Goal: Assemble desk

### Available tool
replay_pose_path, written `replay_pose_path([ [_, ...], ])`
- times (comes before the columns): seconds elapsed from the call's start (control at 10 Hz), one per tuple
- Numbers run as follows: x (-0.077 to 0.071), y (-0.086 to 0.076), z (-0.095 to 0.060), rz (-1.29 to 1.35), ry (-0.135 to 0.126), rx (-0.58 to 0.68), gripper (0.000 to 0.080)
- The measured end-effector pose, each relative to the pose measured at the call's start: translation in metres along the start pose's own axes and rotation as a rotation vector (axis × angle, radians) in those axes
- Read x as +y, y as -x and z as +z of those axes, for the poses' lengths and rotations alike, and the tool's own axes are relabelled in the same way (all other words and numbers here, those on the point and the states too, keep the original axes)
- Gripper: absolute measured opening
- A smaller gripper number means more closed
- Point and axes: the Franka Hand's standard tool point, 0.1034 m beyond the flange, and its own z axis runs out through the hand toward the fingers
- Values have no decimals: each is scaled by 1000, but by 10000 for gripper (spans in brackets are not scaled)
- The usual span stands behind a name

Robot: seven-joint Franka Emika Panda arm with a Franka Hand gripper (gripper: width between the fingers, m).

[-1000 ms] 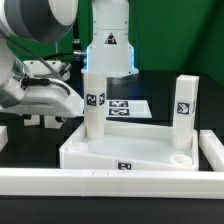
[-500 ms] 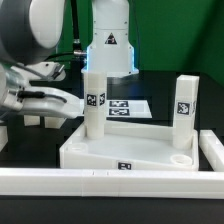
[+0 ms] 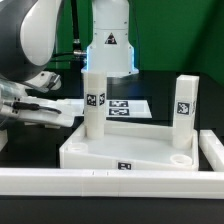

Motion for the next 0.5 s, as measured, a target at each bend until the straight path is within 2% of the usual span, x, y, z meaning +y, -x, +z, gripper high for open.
replay_pose_path([
  [0.2, -2, -1, 14, 3, 8, 4, 649],
  [0.5, 0, -1, 17, 5, 6, 0, 649],
])
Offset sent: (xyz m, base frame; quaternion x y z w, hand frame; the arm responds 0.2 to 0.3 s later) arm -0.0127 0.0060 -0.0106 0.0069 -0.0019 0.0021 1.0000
